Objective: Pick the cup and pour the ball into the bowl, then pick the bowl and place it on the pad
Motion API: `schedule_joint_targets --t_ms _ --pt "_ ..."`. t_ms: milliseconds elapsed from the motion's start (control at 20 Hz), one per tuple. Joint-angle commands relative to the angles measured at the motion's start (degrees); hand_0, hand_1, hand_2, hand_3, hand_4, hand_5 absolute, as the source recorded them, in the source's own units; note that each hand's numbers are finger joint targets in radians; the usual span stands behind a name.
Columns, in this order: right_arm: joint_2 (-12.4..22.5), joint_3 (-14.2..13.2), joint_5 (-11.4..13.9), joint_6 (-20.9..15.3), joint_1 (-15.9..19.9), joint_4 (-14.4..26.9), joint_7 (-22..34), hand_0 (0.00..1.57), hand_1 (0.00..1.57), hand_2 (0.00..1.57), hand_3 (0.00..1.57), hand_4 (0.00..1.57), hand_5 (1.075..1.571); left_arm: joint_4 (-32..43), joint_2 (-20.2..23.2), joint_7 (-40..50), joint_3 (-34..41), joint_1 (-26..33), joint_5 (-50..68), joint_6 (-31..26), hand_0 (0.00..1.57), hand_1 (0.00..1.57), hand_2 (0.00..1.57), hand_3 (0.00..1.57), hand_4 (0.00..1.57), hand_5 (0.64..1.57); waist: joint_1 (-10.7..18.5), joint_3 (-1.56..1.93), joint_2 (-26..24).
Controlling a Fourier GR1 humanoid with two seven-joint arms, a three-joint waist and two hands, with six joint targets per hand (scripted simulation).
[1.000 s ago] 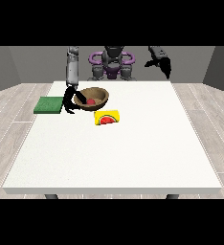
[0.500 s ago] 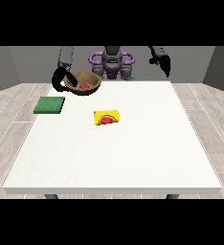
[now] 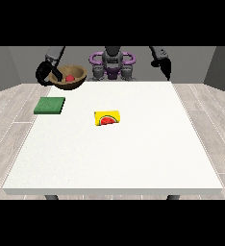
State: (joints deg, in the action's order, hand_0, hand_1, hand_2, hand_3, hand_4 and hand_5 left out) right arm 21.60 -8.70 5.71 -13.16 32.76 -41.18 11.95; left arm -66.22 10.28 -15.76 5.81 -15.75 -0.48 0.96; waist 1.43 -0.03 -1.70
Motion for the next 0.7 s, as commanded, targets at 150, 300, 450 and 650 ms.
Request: schedule_joint_targets --t_ms 150,300,450,650 --pt "7.68 -4.62 -1.28 3.06 0.02 1.14 -5.51 1.57 1.57 1.57 0.22 0.88 1.570 -3.19 5.27 1.45 4.38 -5.34 4.23 -4.44 0.00 0.00 0.00 0.00 1.25 1.503 3.40 0.06 6.18" --pt "11.46 -7.44 -4.26 7.57 -3.91 1.34 -7.53 1.57 1.57 1.57 0.00 0.92 1.571 0.25 15.02 -1.73 13.12 -2.77 10.80 -12.15 0.00 0.00 0.00 0.00 1.32 1.546 2.79 0.06 6.23" --pt "10.27 -8.47 -4.63 5.67 -4.63 1.02 -11.43 1.57 1.57 1.57 0.00 0.86 1.570 4.08 21.40 -3.07 19.24 -4.71 15.65 -17.35 0.00 0.00 0.00 0.00 1.30 1.571 2.86 0.02 10.40" --pt "10.15 -9.26 -4.42 2.77 -0.89 0.17 -13.04 1.57 1.57 1.57 0.00 0.80 1.566 9.28 26.98 -6.33 23.07 -7.16 18.19 -22.33 0.00 0.00 0.00 0.00 1.27 1.571 4.05 0.01 15.56"
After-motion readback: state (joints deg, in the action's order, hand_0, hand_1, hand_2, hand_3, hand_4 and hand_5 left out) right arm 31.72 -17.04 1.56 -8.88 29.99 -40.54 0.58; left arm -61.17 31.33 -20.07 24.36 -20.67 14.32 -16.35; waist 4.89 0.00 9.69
